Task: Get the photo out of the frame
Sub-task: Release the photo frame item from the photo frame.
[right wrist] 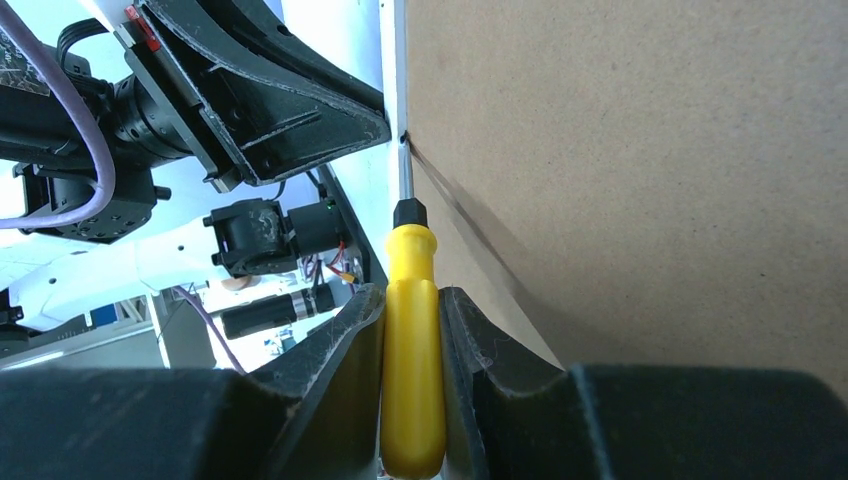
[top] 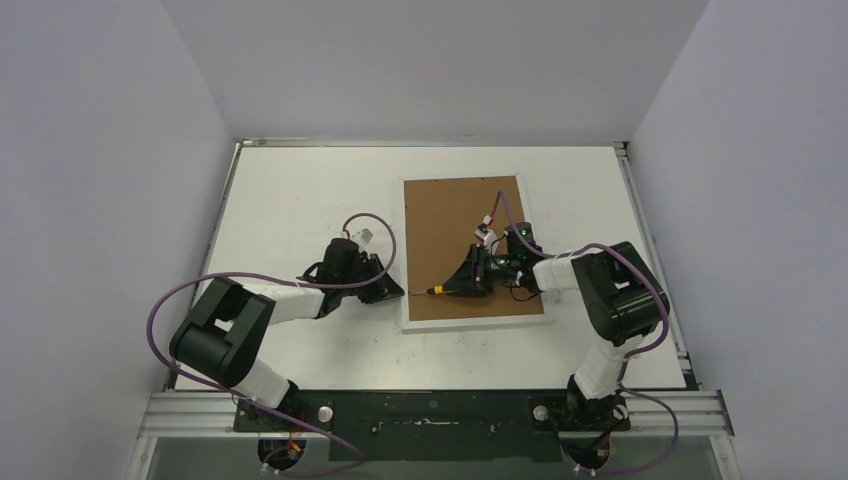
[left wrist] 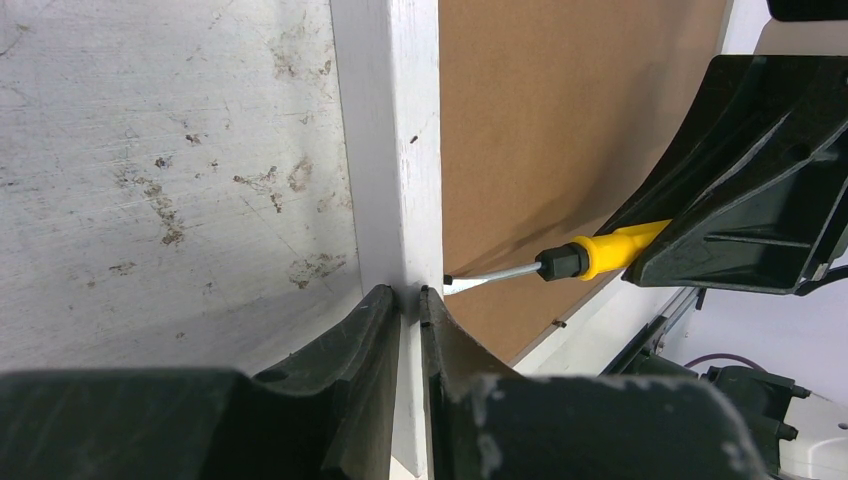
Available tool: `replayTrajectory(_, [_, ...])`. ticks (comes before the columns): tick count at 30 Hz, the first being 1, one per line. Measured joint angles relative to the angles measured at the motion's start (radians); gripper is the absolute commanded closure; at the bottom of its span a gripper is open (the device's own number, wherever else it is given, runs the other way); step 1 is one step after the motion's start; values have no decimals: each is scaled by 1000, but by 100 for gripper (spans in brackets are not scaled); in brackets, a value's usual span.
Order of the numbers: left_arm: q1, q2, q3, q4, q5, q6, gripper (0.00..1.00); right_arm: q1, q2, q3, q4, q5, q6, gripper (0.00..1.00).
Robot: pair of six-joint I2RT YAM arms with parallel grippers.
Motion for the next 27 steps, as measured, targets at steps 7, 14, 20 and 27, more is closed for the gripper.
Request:
replayTrajectory(7, [-1,0,0,1,-2,0,88,-4,11,7,0,-7,2,95])
replayTrajectory(14, [-3,3,0,6,-3,-3,89,-3,18,42,-34,-5,5,95])
replayTrajectory(20, [-18,3,0,11,-22,-9,89,25,17,164,-180,88,-48,95])
replayTrajectory(27, [-54,11,0,39,-59,-32,89,107,-25,313,-380,308,-161,95])
